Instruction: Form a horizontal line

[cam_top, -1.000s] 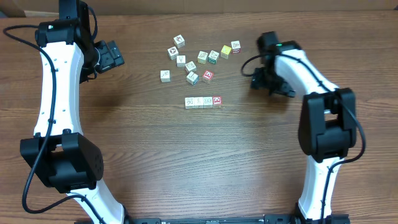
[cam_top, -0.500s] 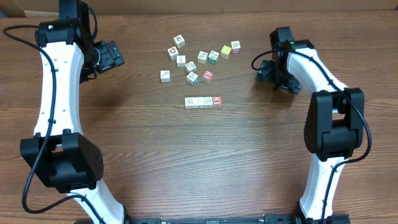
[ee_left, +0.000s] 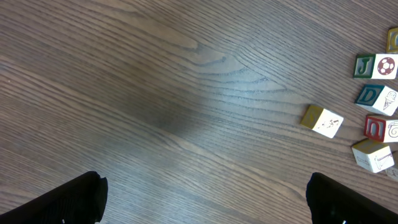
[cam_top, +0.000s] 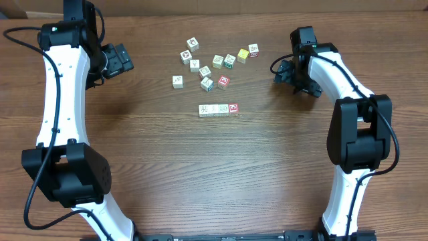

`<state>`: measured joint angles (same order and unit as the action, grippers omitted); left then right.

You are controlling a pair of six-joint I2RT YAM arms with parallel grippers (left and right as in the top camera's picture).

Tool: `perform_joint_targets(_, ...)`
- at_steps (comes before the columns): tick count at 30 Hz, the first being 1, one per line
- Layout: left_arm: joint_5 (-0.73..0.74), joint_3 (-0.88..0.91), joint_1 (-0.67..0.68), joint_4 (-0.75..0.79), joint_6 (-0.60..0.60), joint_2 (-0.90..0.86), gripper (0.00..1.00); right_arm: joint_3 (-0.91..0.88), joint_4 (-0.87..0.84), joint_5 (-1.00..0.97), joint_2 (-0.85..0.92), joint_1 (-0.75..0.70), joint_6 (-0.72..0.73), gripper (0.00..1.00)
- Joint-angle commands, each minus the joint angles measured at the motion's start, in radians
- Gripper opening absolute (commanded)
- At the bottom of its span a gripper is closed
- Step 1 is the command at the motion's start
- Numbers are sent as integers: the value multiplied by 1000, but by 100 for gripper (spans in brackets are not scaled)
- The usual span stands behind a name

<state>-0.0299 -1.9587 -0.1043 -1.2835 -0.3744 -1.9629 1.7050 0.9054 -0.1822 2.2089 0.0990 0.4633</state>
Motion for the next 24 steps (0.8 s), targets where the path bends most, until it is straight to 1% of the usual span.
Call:
perform_joint_targets(1, 4, -6, 13, 2, -7, 5, 100, -4, -5, 4, -36, 0, 0, 100)
perform_joint_targets(8, 4, -6, -7, 2, -7, 5, 100, -4, -5, 4, -36, 0, 0, 100)
perform_joint_targets(24, 4, -6, 3, 1, -7, 19, 99, -4, -5, 4, -36, 0, 0, 100)
